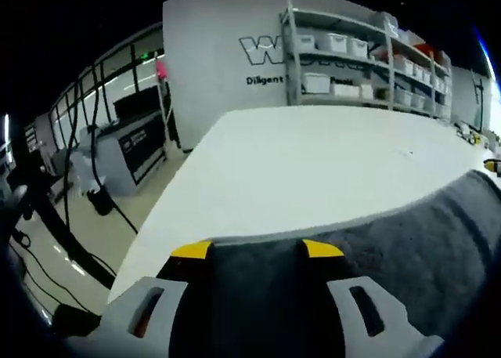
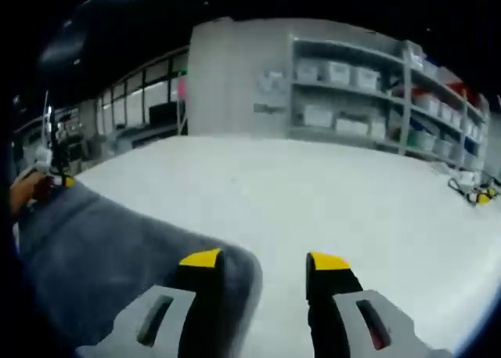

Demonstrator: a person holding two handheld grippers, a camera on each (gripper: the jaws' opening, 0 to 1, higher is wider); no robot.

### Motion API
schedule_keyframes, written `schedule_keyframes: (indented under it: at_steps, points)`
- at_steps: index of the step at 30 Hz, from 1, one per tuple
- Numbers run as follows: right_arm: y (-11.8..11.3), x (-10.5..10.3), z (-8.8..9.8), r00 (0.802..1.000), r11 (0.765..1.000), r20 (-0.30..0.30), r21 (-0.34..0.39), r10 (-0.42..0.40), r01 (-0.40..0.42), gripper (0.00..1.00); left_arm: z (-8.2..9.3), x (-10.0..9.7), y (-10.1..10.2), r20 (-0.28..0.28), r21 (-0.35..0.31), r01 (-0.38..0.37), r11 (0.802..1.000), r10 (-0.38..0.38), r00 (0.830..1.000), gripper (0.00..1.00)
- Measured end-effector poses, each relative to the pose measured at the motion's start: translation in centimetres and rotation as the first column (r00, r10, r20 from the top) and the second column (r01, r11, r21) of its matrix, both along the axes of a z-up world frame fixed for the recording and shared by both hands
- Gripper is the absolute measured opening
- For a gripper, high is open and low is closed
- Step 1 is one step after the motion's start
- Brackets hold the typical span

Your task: Open the folded towel by lifting each exposed corner and separating the folded layers until the towel lies flat within the target outline without major curled edges

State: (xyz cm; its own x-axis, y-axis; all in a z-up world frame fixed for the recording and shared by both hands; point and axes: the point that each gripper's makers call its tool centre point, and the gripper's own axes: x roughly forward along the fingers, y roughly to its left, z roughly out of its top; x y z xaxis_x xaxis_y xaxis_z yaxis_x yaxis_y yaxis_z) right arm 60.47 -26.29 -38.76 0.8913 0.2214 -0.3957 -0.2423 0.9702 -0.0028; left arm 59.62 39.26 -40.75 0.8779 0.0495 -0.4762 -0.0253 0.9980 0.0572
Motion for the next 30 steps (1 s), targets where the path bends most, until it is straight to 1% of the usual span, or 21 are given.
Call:
schedule_keyframes:
  at_steps: [2, 3, 4, 5, 8, 9, 11, 13, 15, 16, 17, 19, 21, 22, 24, 25, 26, 27, 28, 29, 30]
  points:
    - [-0.2, 0.1, -0.6, 1.0, 1.0, -0.014, 0.017, -0.01, 0.01, 0.34, 0.2, -0.2, -0.2, 0.015, 0.021, 0.004, 1.0, -0.005, 1.0, 0.4]
    - [-0.3, 0.2, -0.7, 1.0, 1.0, -0.015, 0.021, -0.014, 0.014, 0.31, 0.4, -0.3, 0.0, 0.025, 0.063, 0.002, 0.998, -0.004, 1.0, 0.39]
    - [-0.4, 0.2, -0.9, 1.0, 1.0, -0.016, 0.022, -0.021, 0.022, 0.29, 1.0, -0.2, -0.1, 0.057, 0.102, 0.009, 0.995, -0.015, 0.998, 0.38]
    - [-0.5, 0.2, -1.0, 1.0, 0.999, -0.016, 0.02, -0.025, 0.025, 0.28, 1.6, -0.1, -0.3, 0.093, 0.123, 0.007, 0.992, -0.019, 0.995, 0.38]
    - [-0.2, 0.3, -1.2, 1.0, 0.999, -0.014, 0.027, -0.02, 0.02, 0.28, 2.9, -0.4, -0.4, 0.145, 0.221, -0.013, 0.975, -0.02, 0.989, 0.39]
    - [0.1, 0.3, -1.4, 1.0, 1.0, -0.017, 0.026, -0.013, 0.013, 0.28, 3.3, -0.4, -0.4, 0.162, 0.233, -0.02, 0.972, -0.019, 0.987, 0.39]
    - [0.7, 0.4, -1.9, 0.999, 1.0, -0.035, 0.014, 0.004, -0.004, 0.28, 3.0, 0.1, 0.3, 0.143, 0.211, -0.028, 0.977, -0.003, 0.99, 0.42]
    - [1.0, 0.5, -2.2, 0.999, 1.0, -0.048, -0.004, 0.011, -0.012, 0.27, 1.8, -0.4, 1.2, 0.083, 0.206, -0.049, 0.977, 0.032, 0.996, 0.42]
    - [1.1, 0.4, -2.6, 0.998, 0.998, -0.068, -0.054, 0.02, -0.023, 0.23, 0.8, 0.0, 2.0, 0.05, 0.193, -0.051, 0.98, 0.042, 0.998, 0.48]
    - [1.1, 0.4, -2.8, 0.997, 0.996, -0.069, -0.088, 0.024, -0.03, 0.19, 0.4, 0.0, 1.9, 0.047, 0.155, -0.045, 0.987, 0.039, 0.998, 0.48]
    - [1.3, 0.3, -2.8, 0.997, 0.997, -0.068, -0.077, 0.025, -0.03, 0.16, 0.3, -0.1, 1.8, 0.05, 0.102, -0.052, 0.993, 0.047, 0.998, 0.48]
    - [1.5, 0.3, -3.0, 0.996, 0.998, -0.08, -0.054, 0.031, -0.035, 0.1, 0.4, -0.3, 2.4, 0.047, 0.101, -0.059, 0.993, 0.054, 0.997, 0.49]
    - [1.8, 0.1, -3.1, 0.995, 0.997, -0.086, -0.06, 0.052, -0.057, 0.03, 0.3, -0.4, 2.5, 0.043, 0.083, -0.053, 0.995, 0.05, 0.998, 0.47]
    - [1.8, 0.1, -3.1, 0.994, 0.995, -0.086, -0.076, 0.06, -0.067, 0.01, 0.0, -0.5, 2.1, 0.038, 0.048, -0.046, 0.998, 0.044, 0.998, 0.45]
    - [1.7, 0.1, -3.1, 0.995, 0.994, -0.084, -0.087, 0.061, -0.069, 0.0, -0.5, -0.7, 1.3, 0.026, -0.051, -0.031, 0.998, 0.033, 0.999, 0.35]
    - [1.4, 0.2, -3.1, 0.995, 0.994, -0.08, -0.089, 0.059, -0.066, 0.0, -0.6, -0.8, 1.1, 0.027, -0.078, -0.03, 0.997, 0.032, 0.999, 0.32]
    - [0.8, 0.3, -3.1, 0.997, 0.996, -0.071, -0.08, 0.04, -0.045, 0.0, -0.6, 0.5, 2.2, 0.028, -0.057, -0.027, 0.998, 0.029, 0.999, 0.32]
    - [0.0, 0.5, -3.1, 0.998, 0.998, -0.064, -0.053, 0.016, -0.02, 0.0, -0.6, 0.7, 2.2, 0.031, -0.057, -0.023, 0.998, 0.025, 0.999, 0.32]
    - [-0.4, 0.5, -3.2, 0.998, 1.0, -0.068, 0.005, 0.012, -0.011, 0.0, -0.7, 1.3, 2.2, 0.027, -0.072, -0.004, 0.997, 0.005, 1.0, 0.32]
    - [-1.1, 0.8, -3.1, 0.998, 0.999, -0.066, 0.036, 0.004, -0.002, 0.0, -0.8, 1.5, 2.0, 0.017, -0.09, 0.015, 0.996, -0.013, 1.0, 0.31]
    - [-2.1, 0.9, -3.1, 0.998, 1.0, -0.066, 0.023, -0.007, 0.008, 0.0, -0.7, 1.8, 1.9, 0.018, -0.097, 0.029, 0.995, -0.027, 0.999, 0.3]
